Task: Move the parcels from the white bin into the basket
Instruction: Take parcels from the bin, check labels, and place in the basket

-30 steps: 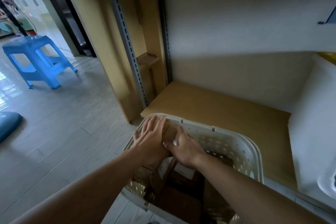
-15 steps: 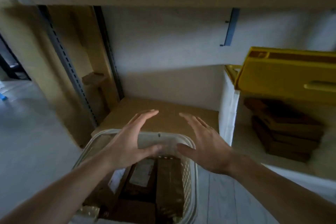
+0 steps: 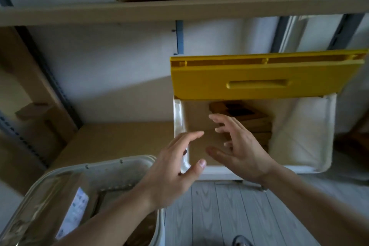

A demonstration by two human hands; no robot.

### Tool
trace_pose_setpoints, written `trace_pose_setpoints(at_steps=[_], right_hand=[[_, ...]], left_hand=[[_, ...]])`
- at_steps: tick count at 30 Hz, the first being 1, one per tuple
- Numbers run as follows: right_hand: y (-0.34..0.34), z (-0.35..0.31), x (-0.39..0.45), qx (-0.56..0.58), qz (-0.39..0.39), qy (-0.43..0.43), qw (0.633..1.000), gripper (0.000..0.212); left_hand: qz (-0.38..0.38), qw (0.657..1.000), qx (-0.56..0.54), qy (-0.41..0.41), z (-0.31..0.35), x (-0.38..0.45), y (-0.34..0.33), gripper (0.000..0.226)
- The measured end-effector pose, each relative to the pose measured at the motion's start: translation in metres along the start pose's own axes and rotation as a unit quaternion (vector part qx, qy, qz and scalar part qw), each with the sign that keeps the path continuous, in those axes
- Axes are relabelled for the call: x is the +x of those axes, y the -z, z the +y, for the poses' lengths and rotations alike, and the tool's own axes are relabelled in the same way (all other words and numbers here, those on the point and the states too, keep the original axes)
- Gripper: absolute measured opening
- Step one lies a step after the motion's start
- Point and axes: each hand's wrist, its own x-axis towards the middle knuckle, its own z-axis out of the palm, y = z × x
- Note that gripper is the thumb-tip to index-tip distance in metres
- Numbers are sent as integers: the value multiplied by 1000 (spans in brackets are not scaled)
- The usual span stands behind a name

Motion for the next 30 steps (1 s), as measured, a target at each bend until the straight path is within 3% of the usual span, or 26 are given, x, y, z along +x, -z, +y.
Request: trace_pose_setpoints(at_steps=[6, 9, 13, 18, 20, 23, 25, 30], right_hand=[[21, 31, 8, 3, 21, -20, 1000, 75], [37, 49, 12, 24, 58, -54, 997, 74], [54, 83, 14, -3, 78, -105, 991, 60], [56, 114, 24, -34, 57, -162, 984, 64], [54, 121, 28, -55, 37, -167, 984, 64], [56, 128, 32, -65, 29, -174, 982, 61], [57, 131, 32, -61, 30, -177, 982, 57], [65, 130, 27, -30, 71, -208, 975, 48]], left_hand=[[-10, 993, -111, 34, 8, 46, -45, 51], [35, 985, -161, 55, 6, 82, -67, 45], [91, 966, -186, 154, -13, 137, -101, 34], [71, 948, -105, 291, -37, 198, -135, 47], [79, 930, -123, 337, -43, 212, -151, 56], [118, 916, -160, 348, -57, 231, -171, 49], [148, 891, -244, 353, -61, 239, -177, 37], [160, 856, -337, 358, -57, 221, -164, 35]])
